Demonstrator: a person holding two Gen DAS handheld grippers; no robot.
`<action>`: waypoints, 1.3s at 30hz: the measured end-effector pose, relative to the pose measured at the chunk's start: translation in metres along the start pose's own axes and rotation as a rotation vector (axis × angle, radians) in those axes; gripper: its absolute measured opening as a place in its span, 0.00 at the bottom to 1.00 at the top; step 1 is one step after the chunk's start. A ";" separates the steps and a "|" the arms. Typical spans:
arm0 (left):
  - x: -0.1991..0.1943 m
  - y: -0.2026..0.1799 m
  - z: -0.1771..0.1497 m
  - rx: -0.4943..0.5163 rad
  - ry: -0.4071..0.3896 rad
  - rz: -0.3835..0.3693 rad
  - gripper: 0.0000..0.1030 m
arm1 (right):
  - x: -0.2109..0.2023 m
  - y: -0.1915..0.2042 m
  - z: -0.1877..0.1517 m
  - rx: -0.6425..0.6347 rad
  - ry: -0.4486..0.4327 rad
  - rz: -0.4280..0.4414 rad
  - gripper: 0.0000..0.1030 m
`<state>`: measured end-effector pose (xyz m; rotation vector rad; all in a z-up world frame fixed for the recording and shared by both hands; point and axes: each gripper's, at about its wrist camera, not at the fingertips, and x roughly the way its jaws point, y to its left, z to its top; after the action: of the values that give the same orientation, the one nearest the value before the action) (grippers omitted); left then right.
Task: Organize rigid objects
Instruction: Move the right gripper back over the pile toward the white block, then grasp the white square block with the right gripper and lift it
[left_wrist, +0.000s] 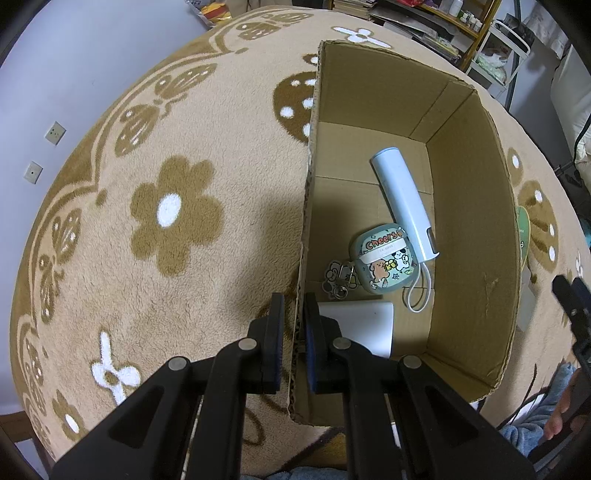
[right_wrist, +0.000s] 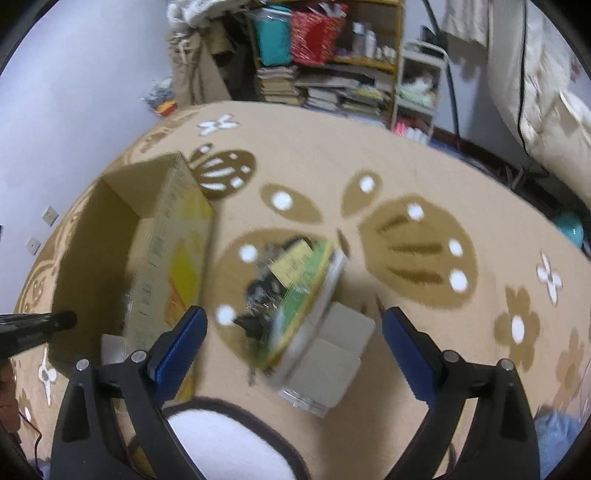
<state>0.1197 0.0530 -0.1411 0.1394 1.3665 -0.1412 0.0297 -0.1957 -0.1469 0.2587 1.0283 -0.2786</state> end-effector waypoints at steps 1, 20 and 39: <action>0.000 0.000 0.000 -0.001 0.000 -0.001 0.10 | 0.003 -0.003 -0.003 0.006 0.009 -0.004 0.98; 0.000 0.000 0.000 0.001 0.001 -0.001 0.11 | 0.047 -0.032 -0.029 0.094 0.127 -0.089 0.97; -0.001 0.002 0.000 -0.006 0.004 -0.004 0.11 | 0.058 -0.030 -0.034 0.115 0.167 -0.108 0.53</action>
<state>0.1204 0.0549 -0.1405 0.1321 1.3711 -0.1409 0.0203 -0.2183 -0.2161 0.3348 1.1956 -0.4204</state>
